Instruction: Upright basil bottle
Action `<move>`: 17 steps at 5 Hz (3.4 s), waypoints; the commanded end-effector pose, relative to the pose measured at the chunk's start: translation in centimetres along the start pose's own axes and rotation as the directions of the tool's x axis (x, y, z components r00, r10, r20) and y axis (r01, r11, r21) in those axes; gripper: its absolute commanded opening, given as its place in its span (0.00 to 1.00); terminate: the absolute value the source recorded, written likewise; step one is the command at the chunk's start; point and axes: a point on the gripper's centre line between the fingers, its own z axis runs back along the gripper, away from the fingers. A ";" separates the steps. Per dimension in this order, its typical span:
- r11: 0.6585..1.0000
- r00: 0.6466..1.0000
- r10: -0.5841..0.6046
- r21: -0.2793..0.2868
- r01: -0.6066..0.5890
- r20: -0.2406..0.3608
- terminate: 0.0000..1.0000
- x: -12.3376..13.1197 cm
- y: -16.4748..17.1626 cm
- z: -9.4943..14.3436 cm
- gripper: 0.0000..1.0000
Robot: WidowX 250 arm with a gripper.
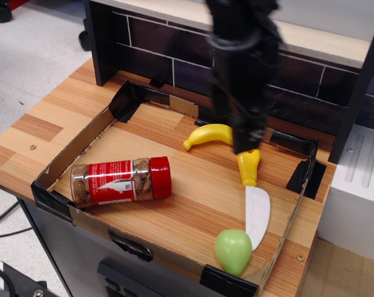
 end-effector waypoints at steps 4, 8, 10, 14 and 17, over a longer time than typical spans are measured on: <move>0.990 0.993 -0.080 0.108 0.089 -0.087 0.00 -5.7 2.5 -0.9 1.00; 0.993 0.989 -0.085 0.076 0.095 -0.125 0.00 -5.8 1.8 -5.1 1.00; 0.993 0.986 -0.085 0.069 0.096 -0.141 0.00 -5.4 1.1 -6.1 1.00; 0.990 0.985 -0.111 0.078 0.122 -0.131 0.00 -5.6 0.8 -5.9 0.00; 0.997 0.997 -0.058 0.055 0.060 -0.047 0.00 -2.6 0.7 -1.3 0.00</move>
